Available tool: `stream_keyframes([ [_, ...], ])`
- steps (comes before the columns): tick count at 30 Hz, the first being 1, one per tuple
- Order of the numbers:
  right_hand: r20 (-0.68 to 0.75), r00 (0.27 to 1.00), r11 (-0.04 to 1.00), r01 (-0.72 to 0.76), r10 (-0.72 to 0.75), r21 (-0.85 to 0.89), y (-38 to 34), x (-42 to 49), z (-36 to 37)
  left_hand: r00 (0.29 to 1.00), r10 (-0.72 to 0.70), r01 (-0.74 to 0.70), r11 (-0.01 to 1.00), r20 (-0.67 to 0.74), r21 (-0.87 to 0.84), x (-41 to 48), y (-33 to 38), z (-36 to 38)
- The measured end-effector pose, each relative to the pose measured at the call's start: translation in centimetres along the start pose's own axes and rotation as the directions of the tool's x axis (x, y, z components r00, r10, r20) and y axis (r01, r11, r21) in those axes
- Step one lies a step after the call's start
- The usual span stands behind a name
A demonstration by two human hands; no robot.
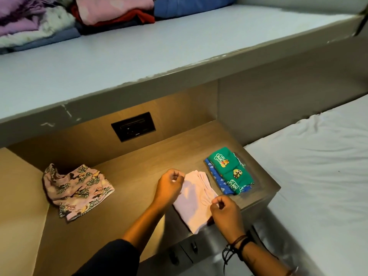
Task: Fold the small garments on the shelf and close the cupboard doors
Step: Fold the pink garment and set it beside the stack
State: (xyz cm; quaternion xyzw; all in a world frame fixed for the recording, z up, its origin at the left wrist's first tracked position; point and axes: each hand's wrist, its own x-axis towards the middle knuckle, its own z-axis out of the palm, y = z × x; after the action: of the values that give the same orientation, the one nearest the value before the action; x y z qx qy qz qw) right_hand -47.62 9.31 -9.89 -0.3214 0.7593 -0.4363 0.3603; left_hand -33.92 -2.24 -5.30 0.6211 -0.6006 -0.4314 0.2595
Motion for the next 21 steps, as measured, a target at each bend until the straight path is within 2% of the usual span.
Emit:
stream_keyframes([
  [2, -0.033, 0.986, 0.940, 0.147, -0.165, -0.308, 0.1, -0.2, -0.2, 0.988, 0.152, -0.145, 0.974, -0.024, 0.173, -1.9, -1.9, -0.2],
  [4, -0.020, 0.927, 0.755, 0.293, -0.375, -0.586, 0.5, 0.0, -0.3, 0.929, 0.365, -0.364, 0.869, 0.061, 0.334, -4.0, -4.1, -0.4],
  [6, 0.125, 0.838, 0.571, 0.463, -0.531, -0.678, 0.7, 0.4, -0.3, 0.823, 0.509, -0.568, 0.730, 0.253, 0.379, -5.9, -5.6, -0.6],
  [8, 0.418, 0.694, 0.343, 0.680, -0.587, -0.648, 1.3, 1.6, -0.6, 0.727, 0.484, -0.681, 0.597, 0.488, 0.423, -6.8, -6.5, -0.7],
  [9, 0.558, 0.611, 0.248, 0.767, -0.561, -0.591, 1.8, 2.4, -0.9, 0.698, 0.424, -0.706, 0.542, 0.577, 0.456, -6.9, -6.7, -0.8],
  [10, 0.657, 0.555, 0.198, 0.819, -0.511, -0.538, 2.1, 3.2, -1.4, 0.682, 0.365, -0.718, 0.498, 0.633, 0.486, -6.9, -7.1, -1.0],
  [11, 0.717, 0.531, 0.190, 0.843, -0.452, -0.504, 2.3, 3.9, -1.9, 0.676, 0.323, -0.723, 0.462, 0.662, 0.513, -6.8, -7.3, -1.2],
  [14, 0.809, 0.516, 0.265, 0.852, -0.281, -0.451, 1.8, 5.0, -3.6, 0.703, 0.297, -0.705, 0.409, 0.646, 0.579, -6.8, -7.6, -1.3],
  [18, 0.897, 0.422, 0.111, 0.906, -0.133, -0.409, -0.5, 5.6, -4.6, 0.783, 0.344, -0.622, 0.440, 0.518, 0.648, -7.0, -7.0, -0.3],
  [21, 0.908, 0.402, 0.084, 0.915, -0.118, -0.394, -1.5, 6.1, -4.8, 0.762, 0.381, -0.648, 0.426, 0.524, 0.631, -6.3, -6.4, -0.8],
])
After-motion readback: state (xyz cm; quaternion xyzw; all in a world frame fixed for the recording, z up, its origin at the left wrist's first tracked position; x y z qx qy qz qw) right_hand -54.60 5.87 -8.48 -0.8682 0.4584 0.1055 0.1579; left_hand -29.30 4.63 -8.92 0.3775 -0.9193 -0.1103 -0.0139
